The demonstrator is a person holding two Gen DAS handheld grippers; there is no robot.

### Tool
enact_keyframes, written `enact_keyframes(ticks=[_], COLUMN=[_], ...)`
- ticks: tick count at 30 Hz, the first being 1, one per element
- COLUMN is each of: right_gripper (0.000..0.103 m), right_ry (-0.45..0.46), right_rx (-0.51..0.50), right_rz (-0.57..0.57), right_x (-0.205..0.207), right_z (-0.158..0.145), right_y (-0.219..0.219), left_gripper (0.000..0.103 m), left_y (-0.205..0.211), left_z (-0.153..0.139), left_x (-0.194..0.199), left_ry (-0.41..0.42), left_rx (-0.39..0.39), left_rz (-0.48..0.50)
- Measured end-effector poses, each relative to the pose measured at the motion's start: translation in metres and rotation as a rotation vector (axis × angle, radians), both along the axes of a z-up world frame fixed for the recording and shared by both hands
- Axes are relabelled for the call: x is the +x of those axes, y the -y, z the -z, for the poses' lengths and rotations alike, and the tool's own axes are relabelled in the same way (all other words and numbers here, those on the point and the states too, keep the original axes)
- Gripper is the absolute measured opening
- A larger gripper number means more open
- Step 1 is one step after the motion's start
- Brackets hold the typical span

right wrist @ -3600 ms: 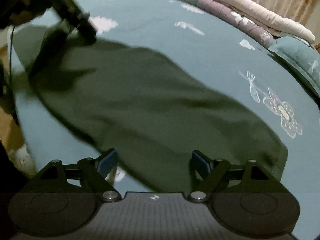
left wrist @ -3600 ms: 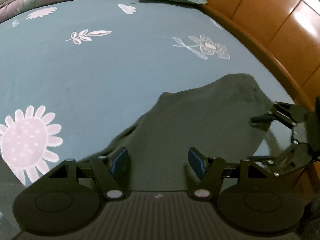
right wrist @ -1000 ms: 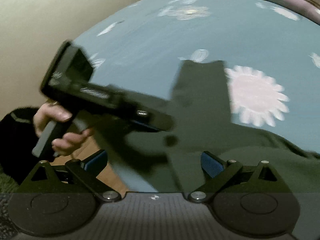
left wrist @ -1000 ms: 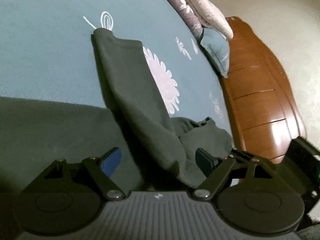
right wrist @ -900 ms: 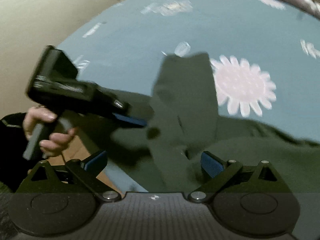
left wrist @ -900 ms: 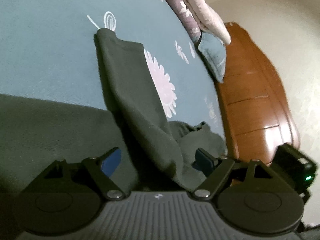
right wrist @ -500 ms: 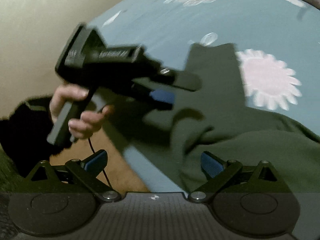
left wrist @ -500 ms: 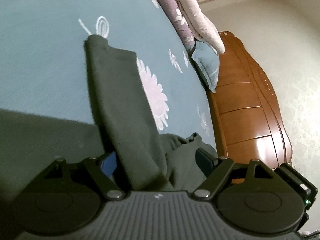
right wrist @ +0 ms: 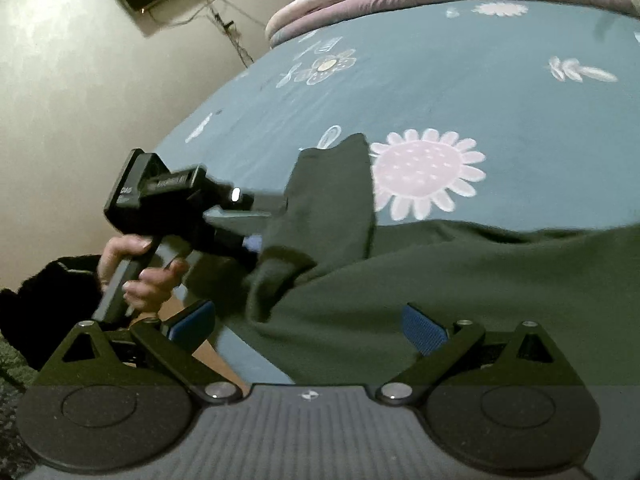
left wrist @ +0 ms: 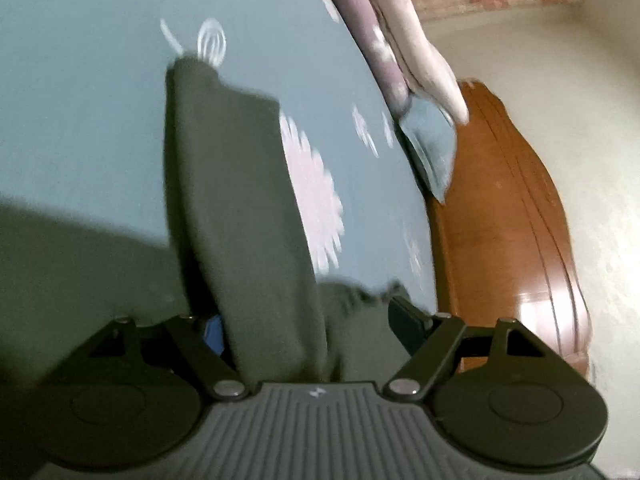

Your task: Fold clothes

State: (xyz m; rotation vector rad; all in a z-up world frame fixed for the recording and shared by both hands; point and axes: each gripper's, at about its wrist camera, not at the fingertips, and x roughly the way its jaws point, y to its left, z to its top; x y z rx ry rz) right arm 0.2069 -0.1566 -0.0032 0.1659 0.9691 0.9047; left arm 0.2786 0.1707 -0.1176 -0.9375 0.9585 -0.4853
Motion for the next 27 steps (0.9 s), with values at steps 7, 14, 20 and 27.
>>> enact_keyframes(ticks=[7,14,20,27], right_gripper=[0.101,0.101,0.102,0.101], right_ry=[-0.010,-0.006,-0.032,-0.019], right_rx=[0.013,0.028,0.018,-0.030], right_rz=[0.007,0.071,0.113,0.078], right_x=[0.008,0.011,0.014,0.018], right_z=[0.004,0.008,0.018,0.016], right_y=[0.037,0.070,0.080,0.064], left_gripper=[0.000,0.000,0.000,0.000], left_y=[0.010,0.023,0.024,0.014], left_z=[-0.007,-0.068,-0.111,-0.090], left_x=[0.014,-0.021,-0.074,-0.122], left_ry=[0.000,0.136,0.284,0.243], left_rx=[0.164,0.346,0.495,0.496], left_rz=[-0.077,-0.189,-0.332,-0.473])
